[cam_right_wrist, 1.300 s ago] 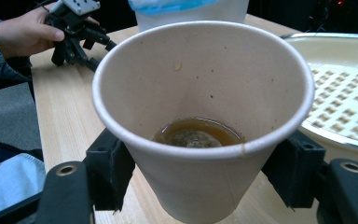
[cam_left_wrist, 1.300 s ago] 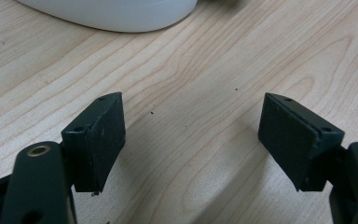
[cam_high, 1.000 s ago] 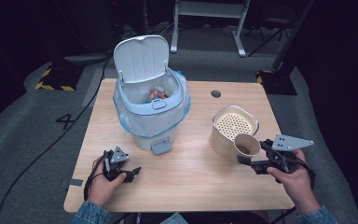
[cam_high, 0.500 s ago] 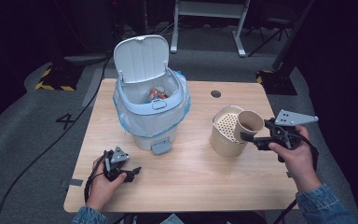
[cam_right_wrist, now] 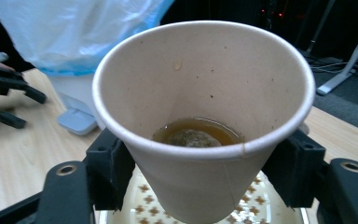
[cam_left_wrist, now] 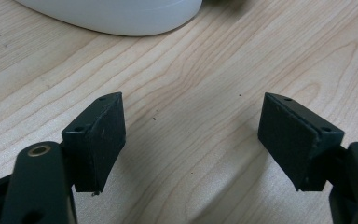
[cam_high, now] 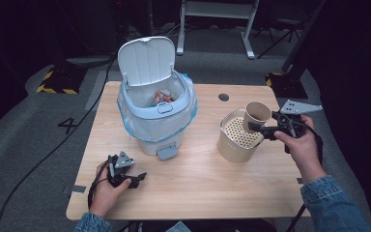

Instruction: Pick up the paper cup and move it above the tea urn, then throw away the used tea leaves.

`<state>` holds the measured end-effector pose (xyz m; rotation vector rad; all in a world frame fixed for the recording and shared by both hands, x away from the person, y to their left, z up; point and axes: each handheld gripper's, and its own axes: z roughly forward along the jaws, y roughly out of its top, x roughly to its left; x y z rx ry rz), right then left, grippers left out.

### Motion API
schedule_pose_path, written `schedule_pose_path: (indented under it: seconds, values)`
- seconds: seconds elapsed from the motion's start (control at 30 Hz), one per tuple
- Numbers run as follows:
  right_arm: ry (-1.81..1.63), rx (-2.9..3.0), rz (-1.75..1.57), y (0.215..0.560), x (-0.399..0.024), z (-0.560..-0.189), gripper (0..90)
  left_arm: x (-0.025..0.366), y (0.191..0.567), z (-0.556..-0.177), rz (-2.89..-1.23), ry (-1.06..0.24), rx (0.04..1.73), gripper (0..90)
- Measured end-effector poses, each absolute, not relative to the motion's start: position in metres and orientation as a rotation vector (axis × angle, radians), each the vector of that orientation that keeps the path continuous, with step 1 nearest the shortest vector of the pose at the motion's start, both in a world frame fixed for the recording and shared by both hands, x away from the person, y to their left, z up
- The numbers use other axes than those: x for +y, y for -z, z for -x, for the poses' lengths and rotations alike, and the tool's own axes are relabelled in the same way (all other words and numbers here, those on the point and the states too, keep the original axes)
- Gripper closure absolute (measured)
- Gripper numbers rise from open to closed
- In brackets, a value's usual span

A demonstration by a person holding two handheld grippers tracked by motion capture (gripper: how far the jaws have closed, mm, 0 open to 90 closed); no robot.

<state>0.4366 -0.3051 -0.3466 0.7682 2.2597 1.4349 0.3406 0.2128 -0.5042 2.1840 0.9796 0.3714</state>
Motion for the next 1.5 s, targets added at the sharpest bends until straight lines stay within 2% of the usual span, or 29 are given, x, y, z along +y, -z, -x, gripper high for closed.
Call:
schedule_pose_path:
  seconds: [0.4,0.9,1.3,1.5]
  values:
    - [-1.369,2.288,-0.809,0.356,-0.306,-0.453,32.1,0.213,0.504,-0.341,-2.182,-0.368,0.981,23.6]
    - [-1.324,2.277,-0.801,0.355,-0.31,-0.455,31.9,0.213,0.504,-0.342,-2.191,-0.375,0.967,23.5]
    - [-1.126,2.265,-0.619,0.342,-0.307,-0.454,31.9,0.213,0.504,-0.342,-2.192,-0.376,0.967,23.6]
    - [-0.917,2.24,-0.435,0.337,-0.3,-0.45,32.0,0.213,0.504,-0.342,-2.192,-0.378,0.967,23.6]
